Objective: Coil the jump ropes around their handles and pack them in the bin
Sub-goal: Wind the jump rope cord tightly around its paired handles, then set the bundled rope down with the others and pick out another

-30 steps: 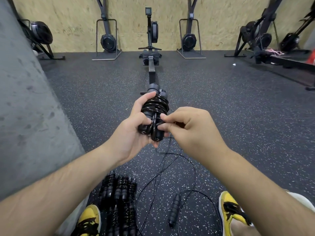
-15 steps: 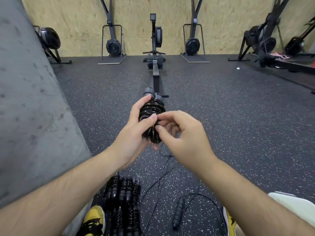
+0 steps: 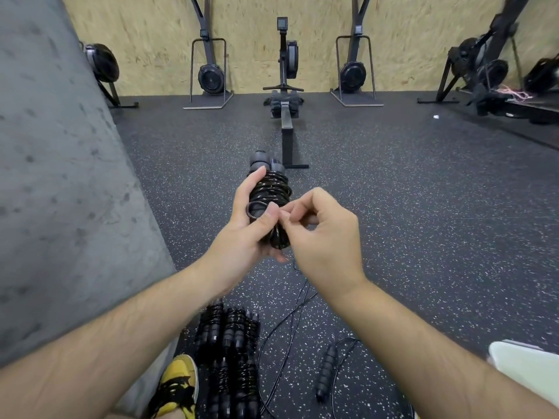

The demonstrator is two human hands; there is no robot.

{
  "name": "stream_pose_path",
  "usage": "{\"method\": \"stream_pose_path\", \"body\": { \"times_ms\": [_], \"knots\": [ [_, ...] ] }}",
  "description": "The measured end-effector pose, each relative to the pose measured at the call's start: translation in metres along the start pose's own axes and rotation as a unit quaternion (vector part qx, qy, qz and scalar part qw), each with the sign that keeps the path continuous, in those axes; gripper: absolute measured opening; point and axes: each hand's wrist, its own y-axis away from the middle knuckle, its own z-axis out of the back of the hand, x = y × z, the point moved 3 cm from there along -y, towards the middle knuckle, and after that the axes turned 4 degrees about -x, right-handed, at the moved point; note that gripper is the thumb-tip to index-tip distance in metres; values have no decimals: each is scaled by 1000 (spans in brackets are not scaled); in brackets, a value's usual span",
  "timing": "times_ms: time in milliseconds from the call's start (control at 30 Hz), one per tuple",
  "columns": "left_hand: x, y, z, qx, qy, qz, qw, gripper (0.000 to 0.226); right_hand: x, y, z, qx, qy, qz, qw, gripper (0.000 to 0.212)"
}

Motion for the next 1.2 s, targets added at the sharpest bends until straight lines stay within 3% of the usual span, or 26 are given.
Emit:
{"method": "stream_pose_path", "body": {
  "times_ms": [133,300,433,667,933,1033,1200],
  "knots": [
    [13,-6,31,-65,-2,20,998,78,-24,4,-28,43,36,-19,998,12],
    [37,-14,76,-140,-88,67,984,103,-44,18,-70,99,-6,-136,986,18],
    [51,-14,94,-158,-137,83,974,80,-54,22,-95,101,-14,-202,974,18],
    [57,-20,115,-210,-47,133,968,66,-75,25,-127,103,1,-244,964,37],
    [61,-20,141,-238,-66,137,959,38,-82,32,-143,161,-2,-232,959,23],
    [67,-16,143,-248,-55,144,956,22,-91,37,-149,176,22,-234,956,38],
    [91,-12,140,-311,-88,128,938,20,-112,49,-158,180,59,-279,941,63]
  ]
}}
